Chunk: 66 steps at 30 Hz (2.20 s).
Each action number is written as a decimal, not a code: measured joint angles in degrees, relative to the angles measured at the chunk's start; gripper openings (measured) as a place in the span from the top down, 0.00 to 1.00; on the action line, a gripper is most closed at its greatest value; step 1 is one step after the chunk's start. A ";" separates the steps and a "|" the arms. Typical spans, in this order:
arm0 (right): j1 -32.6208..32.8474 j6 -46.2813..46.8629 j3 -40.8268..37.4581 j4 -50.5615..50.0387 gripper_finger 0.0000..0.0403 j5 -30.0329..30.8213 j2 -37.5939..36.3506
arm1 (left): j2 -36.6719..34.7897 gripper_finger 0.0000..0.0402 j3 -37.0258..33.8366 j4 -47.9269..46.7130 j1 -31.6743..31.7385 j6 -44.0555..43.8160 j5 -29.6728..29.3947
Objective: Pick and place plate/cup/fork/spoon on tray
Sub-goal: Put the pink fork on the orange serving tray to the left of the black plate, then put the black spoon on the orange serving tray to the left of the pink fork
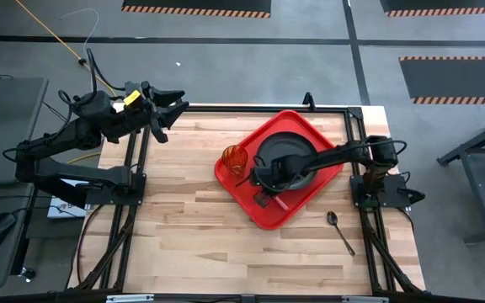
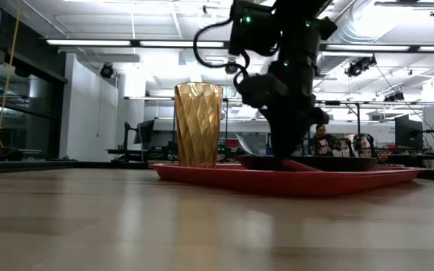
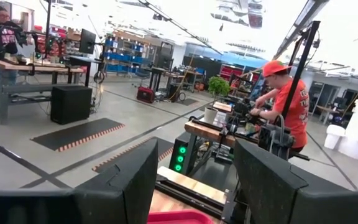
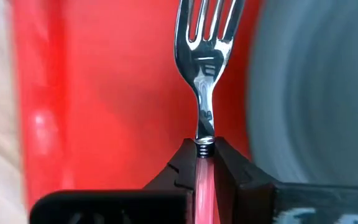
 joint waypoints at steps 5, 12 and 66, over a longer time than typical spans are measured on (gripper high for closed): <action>-1.00 -0.42 -0.02 -2.28 0.99 1.12 0.00 | 0.00 0.50 0.00 0.55 0.00 0.00 0.00; -2.34 -0.12 -0.02 -2.88 0.99 3.02 -0.01 | 0.00 0.50 0.00 0.64 0.00 0.02 0.00; 7.90 4.55 -0.63 -24.15 0.44 -5.08 -15.89 | 0.00 0.50 0.00 1.99 0.00 0.07 -0.02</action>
